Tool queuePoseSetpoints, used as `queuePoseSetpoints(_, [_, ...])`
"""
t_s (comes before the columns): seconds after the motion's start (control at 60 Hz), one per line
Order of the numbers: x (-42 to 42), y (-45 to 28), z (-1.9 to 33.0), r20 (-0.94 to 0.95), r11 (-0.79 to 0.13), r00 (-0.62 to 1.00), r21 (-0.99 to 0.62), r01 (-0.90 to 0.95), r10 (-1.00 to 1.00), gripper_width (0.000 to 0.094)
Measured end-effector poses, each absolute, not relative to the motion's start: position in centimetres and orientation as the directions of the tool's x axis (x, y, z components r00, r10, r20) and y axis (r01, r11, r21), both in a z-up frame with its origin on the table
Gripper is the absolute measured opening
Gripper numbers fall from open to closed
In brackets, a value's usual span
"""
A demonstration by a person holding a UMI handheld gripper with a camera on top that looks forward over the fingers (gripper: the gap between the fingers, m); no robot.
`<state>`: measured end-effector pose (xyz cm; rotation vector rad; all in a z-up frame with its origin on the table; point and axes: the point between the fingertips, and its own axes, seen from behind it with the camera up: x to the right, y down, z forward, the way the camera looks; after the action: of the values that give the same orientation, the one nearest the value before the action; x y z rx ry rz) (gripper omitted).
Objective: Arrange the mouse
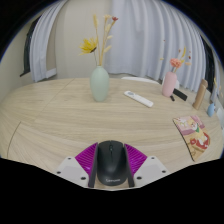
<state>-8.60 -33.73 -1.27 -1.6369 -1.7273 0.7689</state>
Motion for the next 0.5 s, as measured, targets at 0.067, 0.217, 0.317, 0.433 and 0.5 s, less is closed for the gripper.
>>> queuePoseSetpoints(0.067, [-8.5,-33.7,-1.2,0.059,0.067,-0.033,-0.770,0.634,0.998,0.0396])
queuePoseSetpoints(0.217, [-7.8,-33.6,-0.9,0.053,0.068,-0.042,-0.746,0.662,0.998,0.0353])
queuePoseSetpoints(0.317, [-7.8,-32.5,2.8,0.011,0.018,-0.016,-0.757,0.653,1.000,0.0354])
queuePoseSetpoints(0.433, [-10.3,-28.3,10.1,-0.008,-0.013,0.011,-0.813,0.582,1.000,0.0354])
queuePoseSetpoints(0.5, [-12.0,-24.0,13.4,-0.011,-0.038,0.051,-0.832,0.553,0.999,0.0354])
